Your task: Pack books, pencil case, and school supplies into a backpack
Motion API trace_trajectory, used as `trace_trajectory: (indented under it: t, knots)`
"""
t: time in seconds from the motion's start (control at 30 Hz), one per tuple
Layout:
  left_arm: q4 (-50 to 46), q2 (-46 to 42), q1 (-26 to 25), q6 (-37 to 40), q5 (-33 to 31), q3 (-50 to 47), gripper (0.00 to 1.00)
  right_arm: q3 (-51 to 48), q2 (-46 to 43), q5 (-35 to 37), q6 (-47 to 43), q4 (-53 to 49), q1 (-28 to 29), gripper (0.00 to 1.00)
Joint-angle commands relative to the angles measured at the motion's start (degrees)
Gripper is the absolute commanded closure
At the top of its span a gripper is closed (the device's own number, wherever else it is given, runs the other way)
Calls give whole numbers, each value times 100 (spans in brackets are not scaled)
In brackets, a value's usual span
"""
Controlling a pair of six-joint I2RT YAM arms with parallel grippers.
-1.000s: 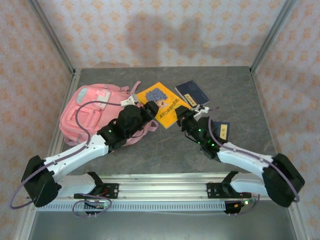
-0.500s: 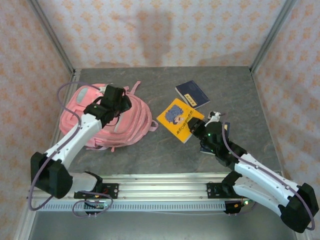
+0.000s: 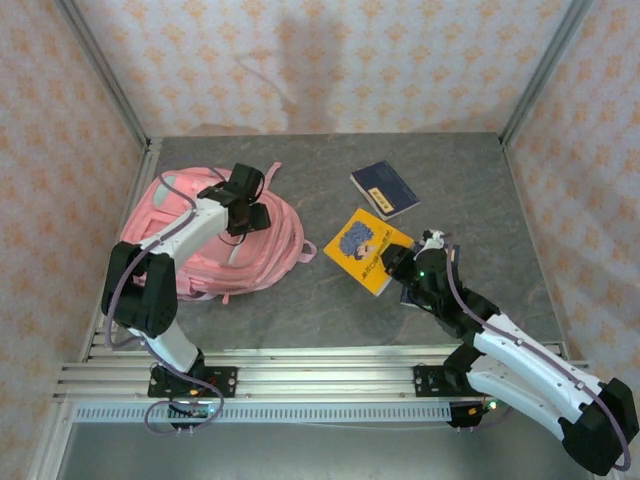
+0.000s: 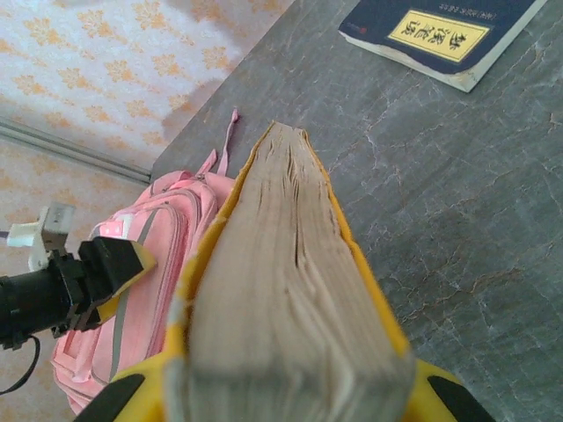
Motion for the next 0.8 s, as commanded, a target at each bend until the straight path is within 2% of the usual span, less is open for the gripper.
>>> trace_trajectory:
  t: [0.0, 0.1, 0.13, 0.33, 0.6, 0.77]
  knots:
    - [213, 161, 8, 221, 1113, 82, 62, 17, -148, -15, -161, 199, -63, 100]
    - [233, 381, 8, 221, 1596, 119, 95, 37, -183, 4, -205, 142, -104, 100]
    - [222, 415, 7, 219, 1673, 132, 100, 56, -183, 29, -217, 94, -117, 100]
    - [83, 266, -178, 275, 1985, 331, 100, 168, -185, -107, -332, -36, -180, 100]
    - [-658, -153, -914, 733, 2303, 1178, 100, 652, -185, -100, -646, -706, -204, 100]
    - [-940, -566, -984, 853, 2419, 1430, 100, 802, -211, -64, -719, -917, -214, 100]
